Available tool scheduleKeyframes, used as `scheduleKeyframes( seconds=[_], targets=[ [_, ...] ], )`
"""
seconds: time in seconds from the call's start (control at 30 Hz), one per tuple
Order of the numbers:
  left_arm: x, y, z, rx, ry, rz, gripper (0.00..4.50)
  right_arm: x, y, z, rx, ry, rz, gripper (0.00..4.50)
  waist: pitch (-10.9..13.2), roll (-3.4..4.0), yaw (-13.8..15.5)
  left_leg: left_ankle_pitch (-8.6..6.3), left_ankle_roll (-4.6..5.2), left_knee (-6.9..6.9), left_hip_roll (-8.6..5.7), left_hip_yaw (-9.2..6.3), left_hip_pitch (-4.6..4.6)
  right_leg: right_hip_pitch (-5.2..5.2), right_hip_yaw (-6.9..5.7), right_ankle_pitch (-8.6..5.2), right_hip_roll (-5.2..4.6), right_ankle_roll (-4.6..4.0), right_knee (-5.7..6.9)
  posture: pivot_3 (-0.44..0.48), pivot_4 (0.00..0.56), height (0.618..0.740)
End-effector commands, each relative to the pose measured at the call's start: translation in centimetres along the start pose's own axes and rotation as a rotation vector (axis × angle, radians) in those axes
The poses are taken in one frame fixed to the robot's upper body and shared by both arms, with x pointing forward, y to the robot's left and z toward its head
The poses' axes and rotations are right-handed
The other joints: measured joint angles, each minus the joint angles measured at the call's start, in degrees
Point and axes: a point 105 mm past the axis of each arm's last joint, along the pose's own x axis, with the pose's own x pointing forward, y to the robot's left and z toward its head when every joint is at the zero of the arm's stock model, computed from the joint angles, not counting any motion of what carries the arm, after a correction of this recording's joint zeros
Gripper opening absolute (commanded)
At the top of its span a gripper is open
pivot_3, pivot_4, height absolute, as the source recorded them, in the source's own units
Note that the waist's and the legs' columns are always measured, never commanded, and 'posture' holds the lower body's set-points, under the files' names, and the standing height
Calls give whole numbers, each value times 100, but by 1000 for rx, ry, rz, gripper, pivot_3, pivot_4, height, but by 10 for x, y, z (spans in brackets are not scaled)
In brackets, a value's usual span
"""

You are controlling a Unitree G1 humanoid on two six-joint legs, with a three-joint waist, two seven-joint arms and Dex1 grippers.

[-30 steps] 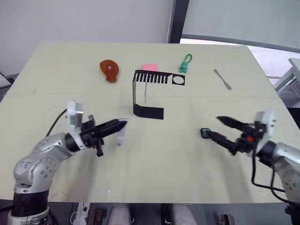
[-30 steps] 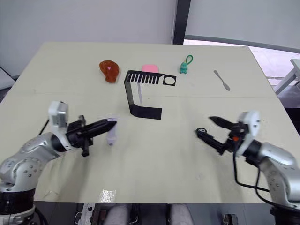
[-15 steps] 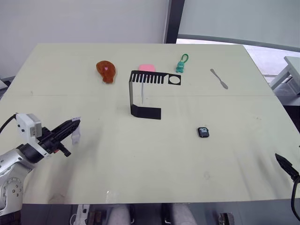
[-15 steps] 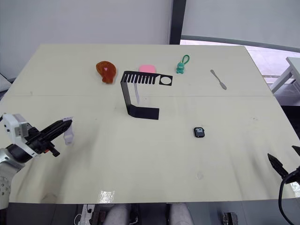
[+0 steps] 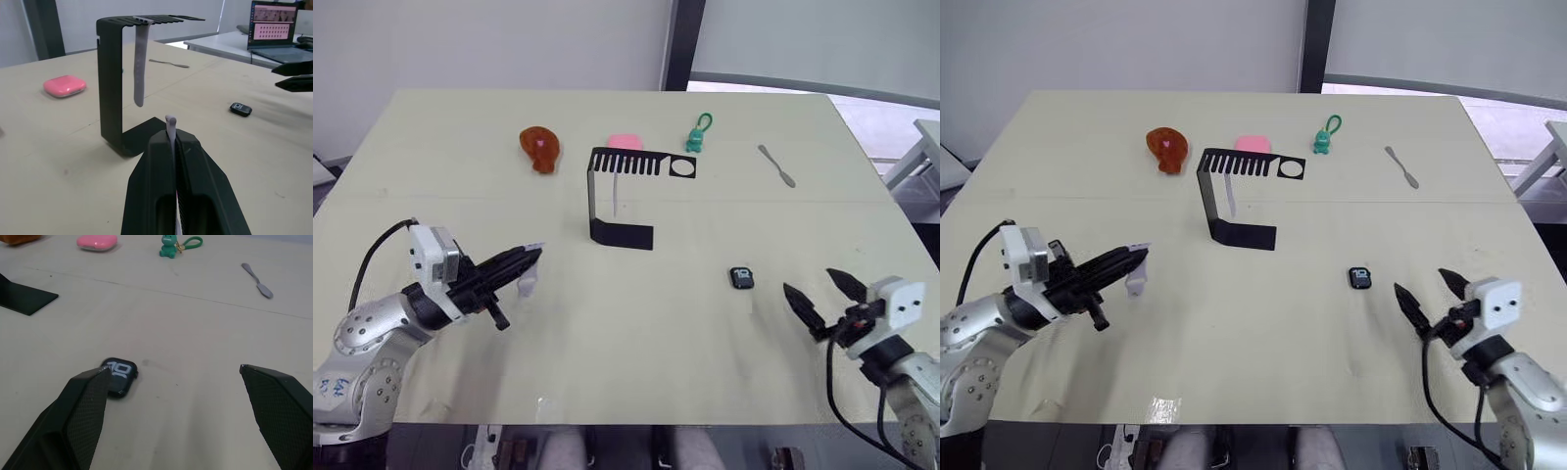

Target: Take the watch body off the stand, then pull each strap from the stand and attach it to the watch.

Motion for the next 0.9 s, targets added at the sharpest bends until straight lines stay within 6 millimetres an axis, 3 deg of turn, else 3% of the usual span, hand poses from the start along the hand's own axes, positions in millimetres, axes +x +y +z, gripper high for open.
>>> scheduleKeyframes(
  seconds=[0.03, 0.27, 0.6, 0.9],
  targets=[
    [13, -19, 14, 34, -27, -128, 0, 6, 18, 5, 5, 3, -71, 4461, 0, 0, 0, 0, 0, 0, -1, 0, 0, 0, 0, 0, 0, 0, 0, 0, 150, 740],
    [28, -38, 23, 42, -40, -285, 0, 27, 40, -9, 11, 85, -136, 4461, 0, 0, -15, 2, -3, 1, -2, 2, -2, -5, 2, -1, 5, -2, 1, 0, 150, 740],
    [33, -46, 22, 30, -40, -334, 0, 53, 43, -19, 8, 160, -188, 4461, 0, 0, -8, 4, -3, 4, -2, 3, -6, -9, 2, -2, 7, -3, 3, 0, 150, 740],
    [32, -48, 22, 28, -36, -333, 0, 58, 46, -38, 60, 242, -200, 4461, -1, -1, -20, 4, -3, 4, -2, 2, -7, -9, 2, -2, 7, -3, 5, 0, 150, 740]
  ],
)
